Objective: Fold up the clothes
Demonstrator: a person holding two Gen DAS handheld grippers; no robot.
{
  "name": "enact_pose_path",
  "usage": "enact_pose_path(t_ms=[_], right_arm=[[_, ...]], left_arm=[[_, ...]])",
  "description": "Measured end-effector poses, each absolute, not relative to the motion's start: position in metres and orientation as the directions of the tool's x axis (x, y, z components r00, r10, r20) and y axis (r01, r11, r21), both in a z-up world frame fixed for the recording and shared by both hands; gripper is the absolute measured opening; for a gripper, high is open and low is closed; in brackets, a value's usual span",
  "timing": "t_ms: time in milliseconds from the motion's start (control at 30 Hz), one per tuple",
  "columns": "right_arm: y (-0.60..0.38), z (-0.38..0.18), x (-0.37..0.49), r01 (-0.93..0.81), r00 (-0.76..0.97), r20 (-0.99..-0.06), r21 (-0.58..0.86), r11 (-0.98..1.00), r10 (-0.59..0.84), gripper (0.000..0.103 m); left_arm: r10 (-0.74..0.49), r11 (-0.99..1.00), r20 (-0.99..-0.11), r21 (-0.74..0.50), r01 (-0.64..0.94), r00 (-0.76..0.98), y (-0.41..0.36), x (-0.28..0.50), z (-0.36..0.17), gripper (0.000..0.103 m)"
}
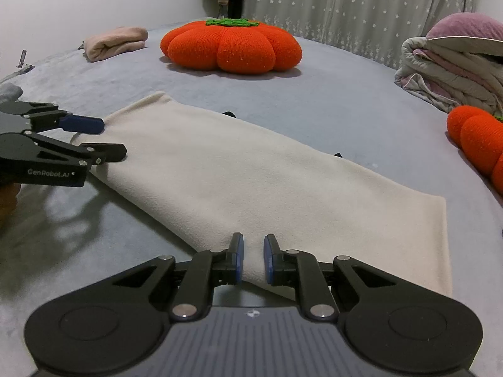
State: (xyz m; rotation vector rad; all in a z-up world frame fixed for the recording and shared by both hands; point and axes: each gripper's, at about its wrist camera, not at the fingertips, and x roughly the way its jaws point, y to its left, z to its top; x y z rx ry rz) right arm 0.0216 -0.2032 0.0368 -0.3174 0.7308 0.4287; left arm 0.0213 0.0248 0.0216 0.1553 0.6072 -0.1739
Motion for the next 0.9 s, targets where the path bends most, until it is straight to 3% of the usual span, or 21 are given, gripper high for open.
enact_pose_path(t_ms=[300, 533, 900], right_arm=[[-0.204, 0.036, 0.022, -0.482, 0.667, -0.697, -0.131, 0.866, 0.265, 0.015], [-0.201, 0.036, 0.022, -0.481, 0.669, -0.696, -0.138, 0.866, 0.261, 0.015], [-0.198, 0.036, 0.024, -0.477, 0.665, -0.702, -0.137, 0.868, 0.255, 0.016]], left_arm=[[-0.1, 0.974, -0.59, 0.106, 0.2, 0.801, 0.022, 0.025, 0.018, 0.067], [-0.049, 0.944, -0.537, 0.252, 0.215, 0.842, 0.0, 0.013, 0.031, 0.069], [-0.168, 0.953, -0.56, 0.119, 0.28, 0.811, -0.026, 0.01, 0.042, 0.071]])
